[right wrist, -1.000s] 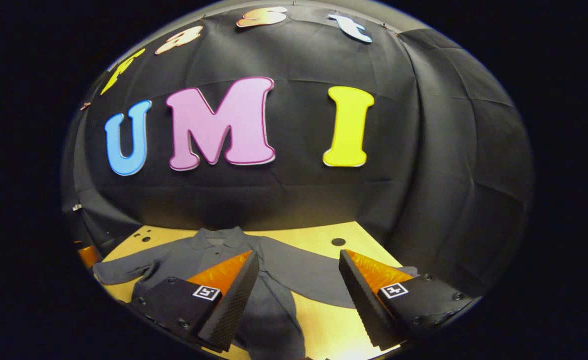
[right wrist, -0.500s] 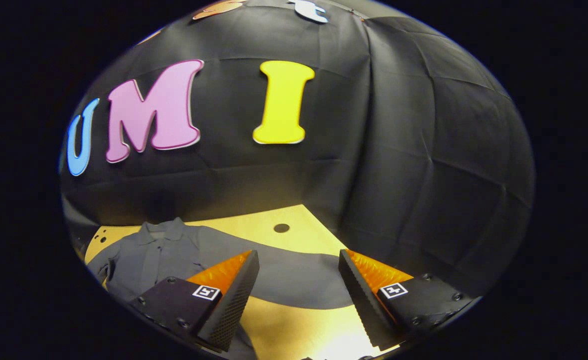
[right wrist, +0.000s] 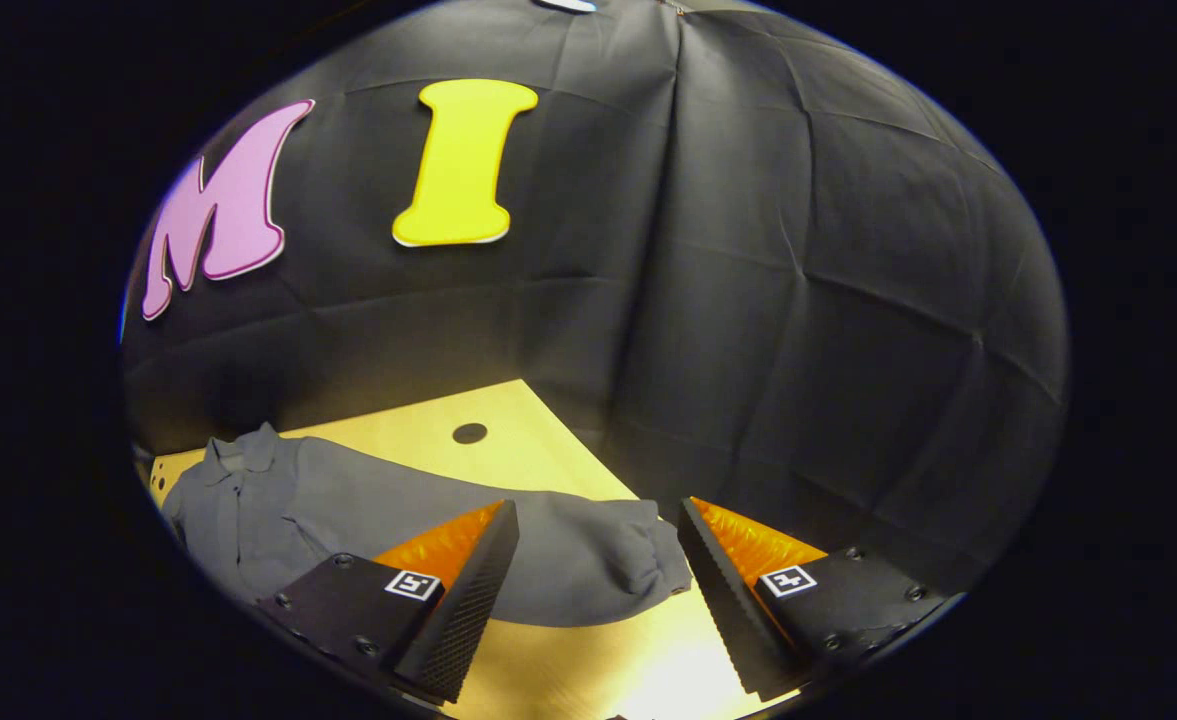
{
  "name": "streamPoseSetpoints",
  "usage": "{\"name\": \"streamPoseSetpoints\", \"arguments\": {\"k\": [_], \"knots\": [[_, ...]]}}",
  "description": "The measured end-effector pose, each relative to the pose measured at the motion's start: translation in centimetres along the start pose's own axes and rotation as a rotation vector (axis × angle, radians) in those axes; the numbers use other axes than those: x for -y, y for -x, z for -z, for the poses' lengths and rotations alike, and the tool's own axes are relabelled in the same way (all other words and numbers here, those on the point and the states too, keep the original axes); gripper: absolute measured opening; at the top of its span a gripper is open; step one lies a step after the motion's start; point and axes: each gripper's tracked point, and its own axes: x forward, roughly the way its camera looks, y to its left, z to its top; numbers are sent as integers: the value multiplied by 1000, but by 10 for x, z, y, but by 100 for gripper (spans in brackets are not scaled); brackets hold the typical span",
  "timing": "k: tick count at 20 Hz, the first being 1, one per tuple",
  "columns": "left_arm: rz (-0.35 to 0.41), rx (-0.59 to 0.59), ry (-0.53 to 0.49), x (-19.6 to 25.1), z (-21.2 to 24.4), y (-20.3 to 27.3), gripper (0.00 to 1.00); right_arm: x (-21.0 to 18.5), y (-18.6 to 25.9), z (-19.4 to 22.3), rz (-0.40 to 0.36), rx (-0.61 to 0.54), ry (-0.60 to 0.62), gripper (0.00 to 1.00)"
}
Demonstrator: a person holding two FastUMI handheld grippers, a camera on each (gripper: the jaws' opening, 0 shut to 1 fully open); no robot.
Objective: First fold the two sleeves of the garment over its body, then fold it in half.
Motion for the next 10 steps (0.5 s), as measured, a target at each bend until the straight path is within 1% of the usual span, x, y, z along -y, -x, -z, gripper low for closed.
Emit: {"name": "streamPoseSetpoints", "arguments": {"k": [1, 3, 6, 8, 9, 10], "knots": [[0, -5, -6, 0, 3, -1, 96, 4, -4, 5, 9, -14, 4, 100], [-1, -13, -13, -1, 3, -1, 96, 6, -11, 18, 1, -51, 12, 100], [3, -24, -26, -1, 5, -3, 96, 12, -32, 28, 26, -85, 48, 98], [0, -25, -38, -3, 4, -5, 96, 17, -46, 33, 43, -106, 32, 98], [-2, -25, -41, -4, 4, -6, 100, 22, -50, 37, 53, -118, 24, 98], [-4, -27, -41, -4, 4, -7, 96, 27, -54, 40, 63, -132, 16, 98]]}}
